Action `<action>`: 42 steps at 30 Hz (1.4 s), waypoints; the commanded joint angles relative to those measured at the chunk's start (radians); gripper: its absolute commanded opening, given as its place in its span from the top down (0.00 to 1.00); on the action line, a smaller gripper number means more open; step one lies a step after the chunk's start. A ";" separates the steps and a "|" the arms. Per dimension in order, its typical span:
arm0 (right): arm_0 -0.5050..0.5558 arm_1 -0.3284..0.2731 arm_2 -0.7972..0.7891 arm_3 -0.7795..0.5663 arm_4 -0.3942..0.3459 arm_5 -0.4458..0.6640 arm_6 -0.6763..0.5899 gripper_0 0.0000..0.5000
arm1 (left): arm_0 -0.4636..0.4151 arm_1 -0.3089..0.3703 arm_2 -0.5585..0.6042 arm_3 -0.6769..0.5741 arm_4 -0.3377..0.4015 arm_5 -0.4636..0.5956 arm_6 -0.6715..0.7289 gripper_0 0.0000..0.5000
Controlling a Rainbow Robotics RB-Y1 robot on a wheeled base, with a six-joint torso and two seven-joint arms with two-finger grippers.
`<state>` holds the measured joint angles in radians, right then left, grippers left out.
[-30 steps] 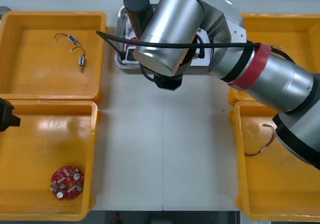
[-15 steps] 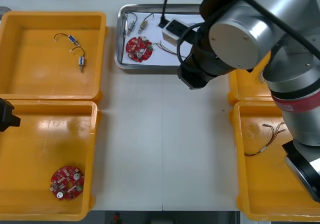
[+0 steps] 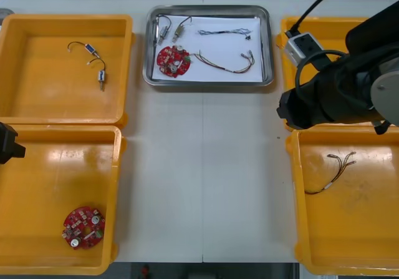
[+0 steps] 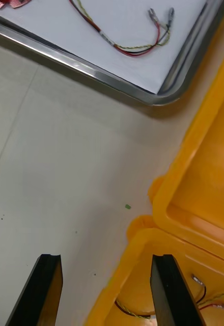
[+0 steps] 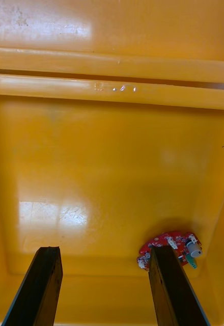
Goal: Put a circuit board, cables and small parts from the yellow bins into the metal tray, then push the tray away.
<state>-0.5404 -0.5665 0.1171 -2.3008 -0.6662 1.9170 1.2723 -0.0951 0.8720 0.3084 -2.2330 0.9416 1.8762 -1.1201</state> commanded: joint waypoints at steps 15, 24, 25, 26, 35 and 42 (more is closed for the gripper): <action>0.243 -0.104 -0.384 -0.051 -0.064 0.003 -0.088 0.00 | 0.018 0.021 0.032 -0.030 0.006 -0.005 -0.095 0.00; 0.326 -0.112 -0.476 -0.052 -0.081 0.003 -0.080 0.00 | 0.018 0.021 0.032 -0.030 0.006 -0.005 -0.095 0.00; 0.335 -0.113 -0.479 -0.052 -0.082 0.003 -0.079 0.00 | 0.018 0.021 0.032 -0.030 0.006 -0.005 -0.095 0.00; 0.338 -0.116 -0.481 -0.051 -0.084 0.003 -0.079 0.00 | 0.018 0.021 0.032 -0.030 0.006 -0.005 -0.095 0.00; 0.415 -0.139 -0.473 -0.051 -0.096 0.003 -0.088 0.00 | 0.018 0.021 0.032 -0.030 0.006 -0.005 -0.095 0.00; 0.430 -0.161 -0.465 -0.034 -0.108 0.003 -0.085 0.00 | 0.018 0.021 0.032 -0.030 0.006 -0.005 -0.095 0.00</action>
<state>-0.1244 -0.6821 -0.3367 -2.3186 -0.7622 1.9171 1.2020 -0.0949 0.8720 0.3111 -2.2334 0.9416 1.8762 -1.1202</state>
